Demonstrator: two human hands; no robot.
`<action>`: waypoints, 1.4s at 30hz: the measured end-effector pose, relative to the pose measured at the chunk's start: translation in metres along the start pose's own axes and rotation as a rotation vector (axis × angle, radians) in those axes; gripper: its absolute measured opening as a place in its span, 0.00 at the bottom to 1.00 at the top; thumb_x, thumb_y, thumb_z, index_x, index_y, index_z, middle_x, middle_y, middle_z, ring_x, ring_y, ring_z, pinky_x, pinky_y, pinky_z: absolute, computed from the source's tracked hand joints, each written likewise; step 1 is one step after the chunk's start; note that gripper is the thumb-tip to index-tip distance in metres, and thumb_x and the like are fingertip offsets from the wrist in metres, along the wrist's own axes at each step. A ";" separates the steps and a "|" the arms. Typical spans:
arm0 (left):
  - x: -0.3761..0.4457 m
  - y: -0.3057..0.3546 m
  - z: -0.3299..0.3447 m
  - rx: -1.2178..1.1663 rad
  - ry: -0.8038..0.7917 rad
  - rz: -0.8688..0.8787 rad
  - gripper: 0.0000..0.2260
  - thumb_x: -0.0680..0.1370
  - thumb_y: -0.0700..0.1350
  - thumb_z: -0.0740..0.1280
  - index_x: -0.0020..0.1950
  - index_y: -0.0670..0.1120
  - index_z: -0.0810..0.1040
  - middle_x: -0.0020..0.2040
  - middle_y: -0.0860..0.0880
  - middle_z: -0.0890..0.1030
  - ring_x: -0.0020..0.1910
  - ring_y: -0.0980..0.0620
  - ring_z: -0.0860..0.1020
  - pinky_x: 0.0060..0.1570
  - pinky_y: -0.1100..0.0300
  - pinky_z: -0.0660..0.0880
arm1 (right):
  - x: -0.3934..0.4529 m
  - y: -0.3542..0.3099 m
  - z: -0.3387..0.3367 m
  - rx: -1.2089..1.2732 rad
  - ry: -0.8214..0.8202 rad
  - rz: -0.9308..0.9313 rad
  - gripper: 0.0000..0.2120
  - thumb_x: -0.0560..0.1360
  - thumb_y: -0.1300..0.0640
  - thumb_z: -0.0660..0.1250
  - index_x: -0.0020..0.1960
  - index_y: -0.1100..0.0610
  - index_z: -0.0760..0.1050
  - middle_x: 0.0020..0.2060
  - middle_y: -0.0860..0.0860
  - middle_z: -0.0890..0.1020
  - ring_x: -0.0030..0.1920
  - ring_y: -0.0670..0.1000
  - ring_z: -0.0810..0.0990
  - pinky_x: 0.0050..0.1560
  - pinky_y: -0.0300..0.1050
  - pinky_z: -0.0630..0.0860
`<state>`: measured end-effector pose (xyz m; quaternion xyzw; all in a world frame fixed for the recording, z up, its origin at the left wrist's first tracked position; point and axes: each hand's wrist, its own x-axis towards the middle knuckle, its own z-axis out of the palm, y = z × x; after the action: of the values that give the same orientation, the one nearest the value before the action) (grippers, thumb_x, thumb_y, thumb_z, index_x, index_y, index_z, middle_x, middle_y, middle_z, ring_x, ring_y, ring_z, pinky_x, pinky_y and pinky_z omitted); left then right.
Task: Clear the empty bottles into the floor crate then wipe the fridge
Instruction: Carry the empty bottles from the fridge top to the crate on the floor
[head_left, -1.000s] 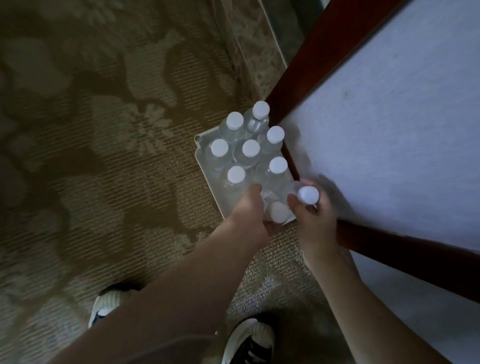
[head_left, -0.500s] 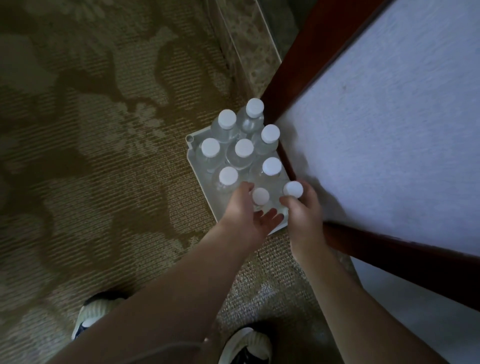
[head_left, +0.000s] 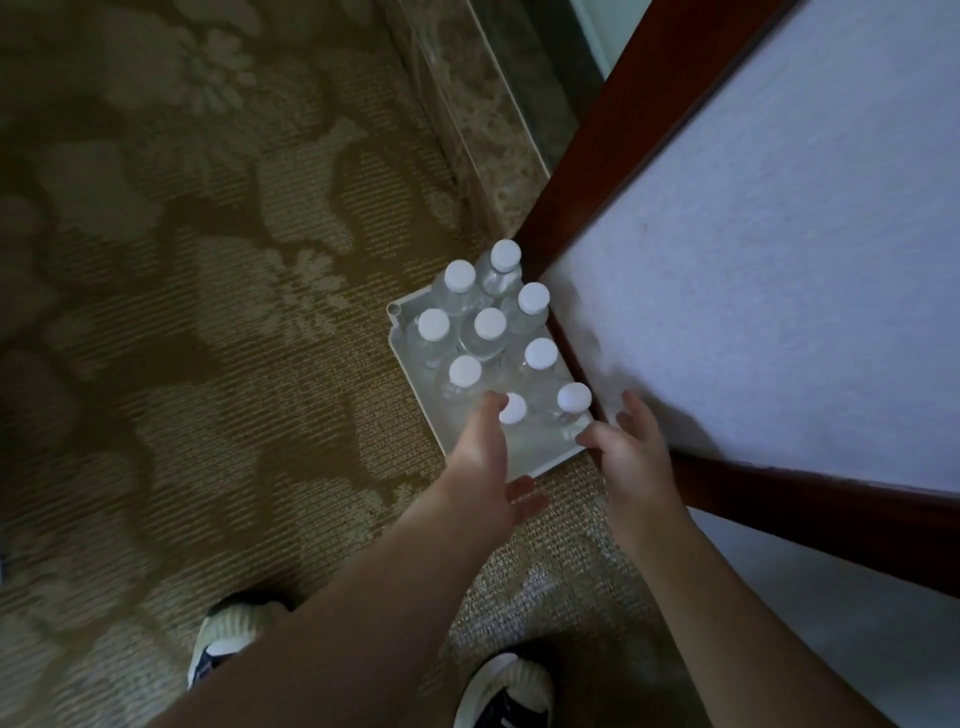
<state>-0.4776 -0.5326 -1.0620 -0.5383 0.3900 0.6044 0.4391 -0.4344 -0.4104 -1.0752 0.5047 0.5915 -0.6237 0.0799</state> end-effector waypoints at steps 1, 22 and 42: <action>-0.007 -0.001 -0.001 0.018 0.035 0.044 0.20 0.73 0.59 0.68 0.58 0.47 0.75 0.51 0.44 0.78 0.49 0.44 0.79 0.51 0.47 0.80 | -0.007 -0.005 -0.002 0.006 0.009 -0.010 0.36 0.74 0.69 0.66 0.78 0.49 0.60 0.75 0.52 0.65 0.71 0.55 0.69 0.70 0.60 0.68; -0.618 0.126 -0.045 0.795 0.220 1.825 0.08 0.71 0.51 0.71 0.49 0.56 0.77 0.43 0.60 0.79 0.44 0.56 0.79 0.39 0.62 0.78 | -0.424 -0.451 0.016 -0.042 -0.167 -0.831 0.11 0.73 0.56 0.74 0.54 0.47 0.77 0.42 0.44 0.82 0.43 0.43 0.81 0.41 0.34 0.77; -1.116 0.149 -0.193 0.284 0.352 2.465 0.08 0.75 0.51 0.70 0.53 0.53 0.78 0.43 0.56 0.82 0.43 0.54 0.81 0.41 0.65 0.78 | -0.884 -0.722 0.065 -0.022 -0.406 -1.690 0.12 0.77 0.54 0.70 0.58 0.49 0.73 0.45 0.45 0.80 0.46 0.44 0.80 0.46 0.33 0.77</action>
<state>-0.5207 -0.8851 0.0239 0.1626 0.7486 0.4853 -0.4215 -0.5495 -0.6956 0.0255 -0.2255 0.7485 -0.5461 -0.3012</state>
